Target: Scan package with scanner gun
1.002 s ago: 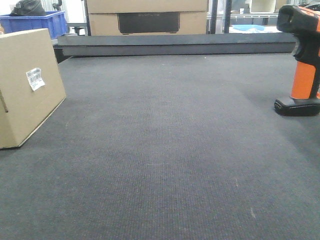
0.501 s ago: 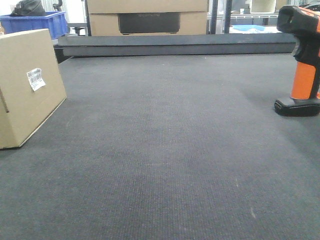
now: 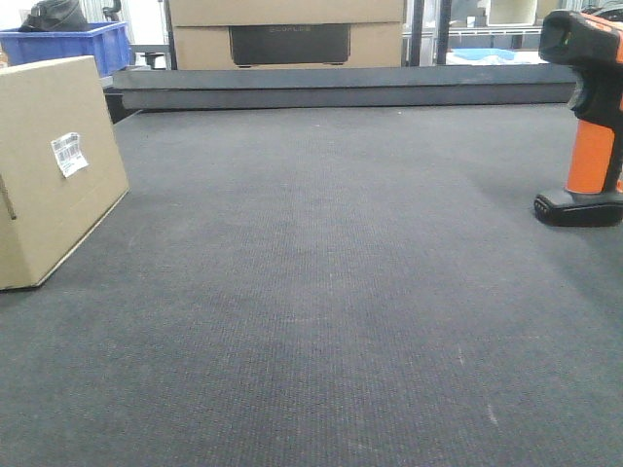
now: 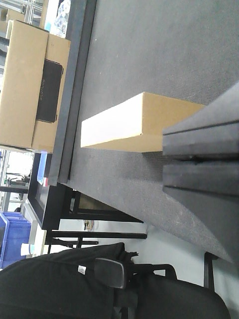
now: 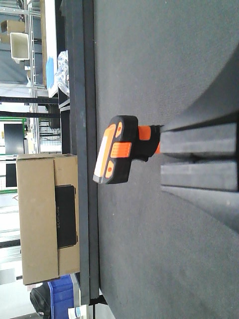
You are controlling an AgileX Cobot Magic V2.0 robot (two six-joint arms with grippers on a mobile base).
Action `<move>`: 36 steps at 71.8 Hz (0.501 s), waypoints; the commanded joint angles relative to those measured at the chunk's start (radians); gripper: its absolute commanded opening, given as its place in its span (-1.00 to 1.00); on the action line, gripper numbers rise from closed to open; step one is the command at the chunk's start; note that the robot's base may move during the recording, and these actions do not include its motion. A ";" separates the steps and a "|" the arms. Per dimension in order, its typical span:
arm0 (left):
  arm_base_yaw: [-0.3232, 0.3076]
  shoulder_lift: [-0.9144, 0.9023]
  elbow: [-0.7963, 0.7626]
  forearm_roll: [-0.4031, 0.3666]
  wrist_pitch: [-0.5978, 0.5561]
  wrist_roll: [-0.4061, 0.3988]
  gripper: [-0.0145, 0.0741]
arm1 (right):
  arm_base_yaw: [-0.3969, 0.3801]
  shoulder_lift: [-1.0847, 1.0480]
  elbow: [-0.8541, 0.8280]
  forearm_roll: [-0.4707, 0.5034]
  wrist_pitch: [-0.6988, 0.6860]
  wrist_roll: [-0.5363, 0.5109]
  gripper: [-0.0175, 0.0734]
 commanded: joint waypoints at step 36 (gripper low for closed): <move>0.004 -0.005 0.001 0.002 -0.019 0.000 -0.89 | 0.001 -0.222 0.192 0.043 0.013 -0.099 -0.99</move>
